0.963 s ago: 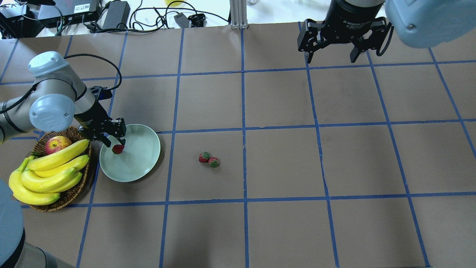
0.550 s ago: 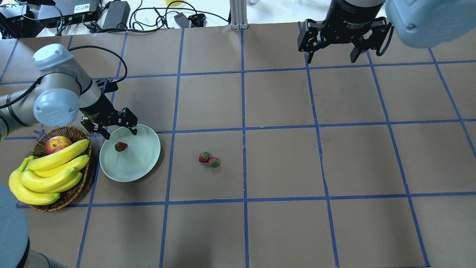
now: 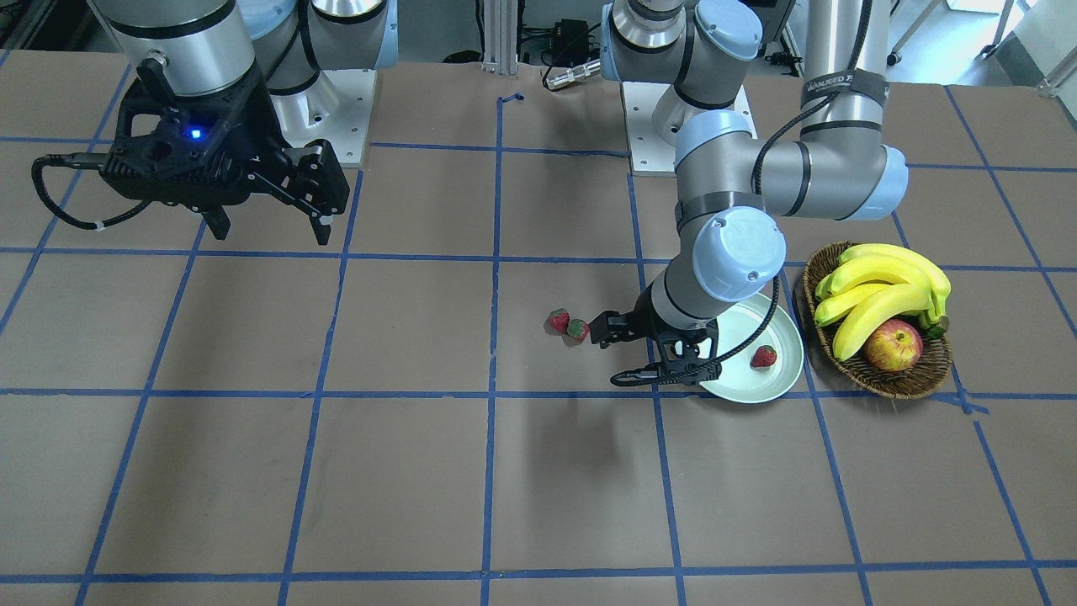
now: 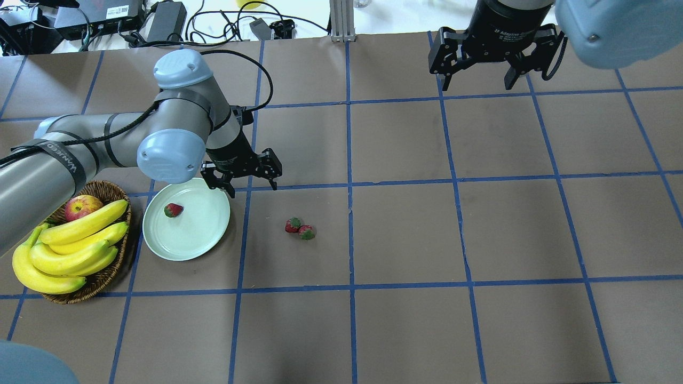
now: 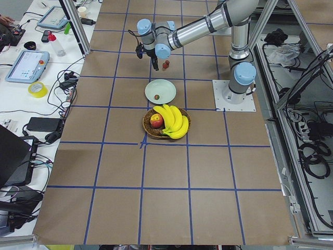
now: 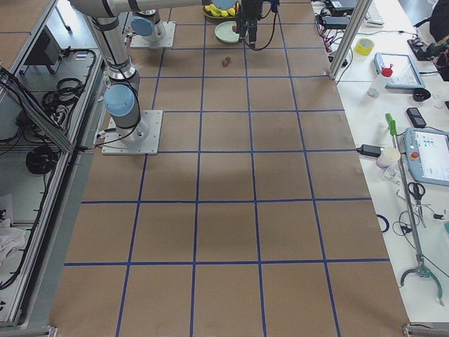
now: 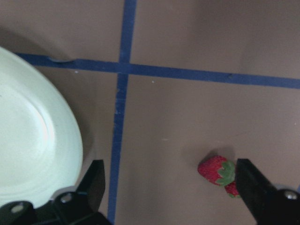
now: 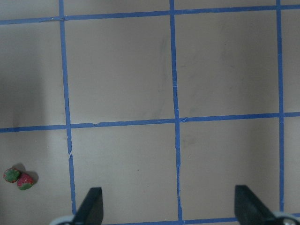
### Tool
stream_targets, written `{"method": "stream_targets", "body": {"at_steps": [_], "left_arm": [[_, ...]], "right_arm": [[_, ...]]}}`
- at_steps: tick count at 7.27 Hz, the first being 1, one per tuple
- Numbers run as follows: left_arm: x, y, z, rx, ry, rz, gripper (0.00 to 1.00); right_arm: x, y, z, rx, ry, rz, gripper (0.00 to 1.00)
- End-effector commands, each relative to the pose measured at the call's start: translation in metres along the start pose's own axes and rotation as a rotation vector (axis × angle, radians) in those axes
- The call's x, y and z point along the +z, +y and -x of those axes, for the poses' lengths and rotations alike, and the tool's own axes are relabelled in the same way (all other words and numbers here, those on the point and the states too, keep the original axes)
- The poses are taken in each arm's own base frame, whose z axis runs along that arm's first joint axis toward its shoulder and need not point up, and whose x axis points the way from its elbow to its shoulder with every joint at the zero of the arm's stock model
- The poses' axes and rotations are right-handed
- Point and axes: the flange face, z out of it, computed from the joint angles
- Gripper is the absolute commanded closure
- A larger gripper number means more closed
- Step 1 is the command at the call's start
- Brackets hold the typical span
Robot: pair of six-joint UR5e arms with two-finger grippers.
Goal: Collect all strawberries into plate
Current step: 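Return the left gripper to the strawberries and grasp another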
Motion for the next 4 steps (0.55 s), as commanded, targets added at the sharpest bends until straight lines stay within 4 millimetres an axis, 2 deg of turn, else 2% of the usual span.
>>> {"method": "stream_targets", "body": {"at_steps": [1, 4], "left_arm": [[0.019, 0.015, -0.029, -0.056, 0.019, 0.042, 0.00], [0.044, 0.021, -0.031, -0.155, 0.057, 0.093, 0.00]], "right_arm": [[0.000, 0.000, -0.002, 0.005, 0.003, 0.003, 0.00], [-0.002, -0.001, -0.002, 0.002, -0.003, -0.008, 0.00]]}}
